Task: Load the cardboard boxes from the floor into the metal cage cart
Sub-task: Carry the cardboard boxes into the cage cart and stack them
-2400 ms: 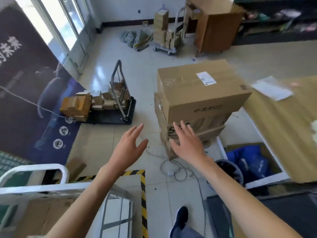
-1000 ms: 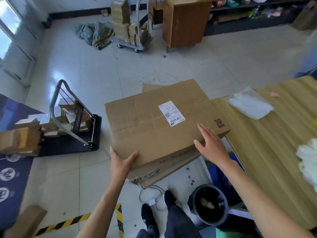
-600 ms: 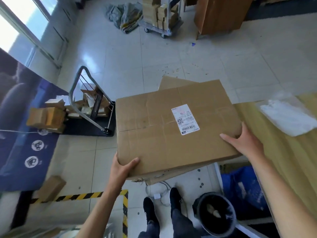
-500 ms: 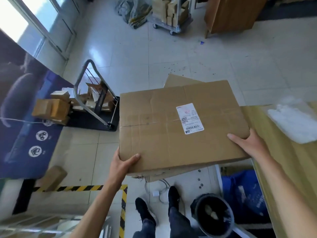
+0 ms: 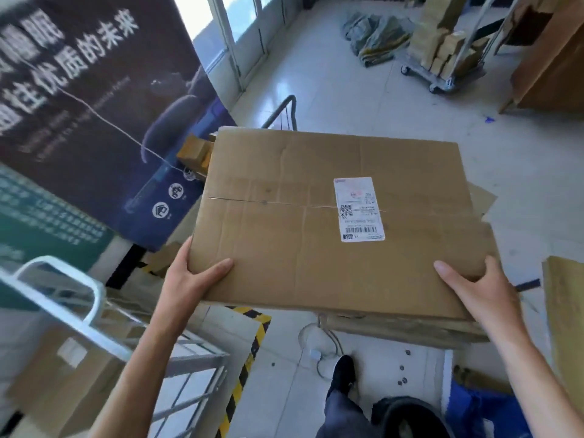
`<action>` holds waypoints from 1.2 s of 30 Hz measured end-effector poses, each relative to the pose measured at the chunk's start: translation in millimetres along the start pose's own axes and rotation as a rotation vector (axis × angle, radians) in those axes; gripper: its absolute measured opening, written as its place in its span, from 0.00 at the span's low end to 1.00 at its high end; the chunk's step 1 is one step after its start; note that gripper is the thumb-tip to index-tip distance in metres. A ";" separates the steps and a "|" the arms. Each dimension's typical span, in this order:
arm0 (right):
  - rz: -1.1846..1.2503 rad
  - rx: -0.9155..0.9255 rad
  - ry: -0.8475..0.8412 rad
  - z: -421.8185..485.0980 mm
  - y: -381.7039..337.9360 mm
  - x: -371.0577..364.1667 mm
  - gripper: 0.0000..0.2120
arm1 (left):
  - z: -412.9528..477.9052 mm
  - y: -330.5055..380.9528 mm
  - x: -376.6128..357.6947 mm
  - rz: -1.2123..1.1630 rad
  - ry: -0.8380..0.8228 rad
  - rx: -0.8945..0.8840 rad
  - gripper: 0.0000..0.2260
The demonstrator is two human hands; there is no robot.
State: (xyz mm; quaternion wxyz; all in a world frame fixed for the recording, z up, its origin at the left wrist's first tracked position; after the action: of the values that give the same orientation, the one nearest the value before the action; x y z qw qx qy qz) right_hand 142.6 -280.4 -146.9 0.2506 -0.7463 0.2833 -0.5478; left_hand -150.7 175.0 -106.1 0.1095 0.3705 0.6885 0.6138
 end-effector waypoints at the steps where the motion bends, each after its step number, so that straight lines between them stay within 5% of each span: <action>1: 0.014 0.029 -0.027 -12.1 -19.0 -17.7 0.38 | -10.1 -7.0 32.0 0.007 0.045 0.010 0.36; 4: 0.001 0.112 -0.138 -55.3 -71.1 -78.6 0.31 | -51.0 -36.3 131.5 -0.015 0.185 0.062 0.35; 13: -0.086 0.368 -0.458 -245.6 -201.6 -284.5 0.38 | -256.0 -156.1 395.6 -0.092 0.644 0.177 0.40; 16: -0.183 0.477 -0.550 -322.1 -240.2 -344.1 0.35 | -326.7 -190.7 466.8 -0.124 0.787 0.221 0.35; 19: -0.220 0.607 -0.629 -392.9 -269.9 -394.2 0.29 | -390.3 -221.4 524.5 -0.116 0.878 0.282 0.42; 21: -0.201 0.671 -0.661 -434.4 -289.9 -424.1 0.29 | -424.6 -241.1 557.0 -0.109 0.928 0.331 0.46; 30: -0.322 0.838 -0.866 -556.3 -348.8 -583.7 0.35 | -474.5 -330.5 644.4 -0.167 1.032 0.503 0.34; 36: -0.422 0.829 -0.903 -564.1 -338.2 -704.8 0.36 | -444.0 -434.2 660.6 -0.209 1.028 0.670 0.42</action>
State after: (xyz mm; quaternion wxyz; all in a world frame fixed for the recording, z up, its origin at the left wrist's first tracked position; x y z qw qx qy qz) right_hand -517.2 416.6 -236.9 0.4994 -0.7842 -0.2378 -0.2813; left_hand -1046.1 273.7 -208.6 -0.2987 -0.0275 0.8409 0.4504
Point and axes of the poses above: each hand's wrist, its own z-axis towards the middle knuckle, its own x-axis out of the back of the hand, y = z × x, the point moved 10 cm from there along z, towards the middle knuckle, and after that the axes turned 2 degrees about y, right-handed, at the moved point
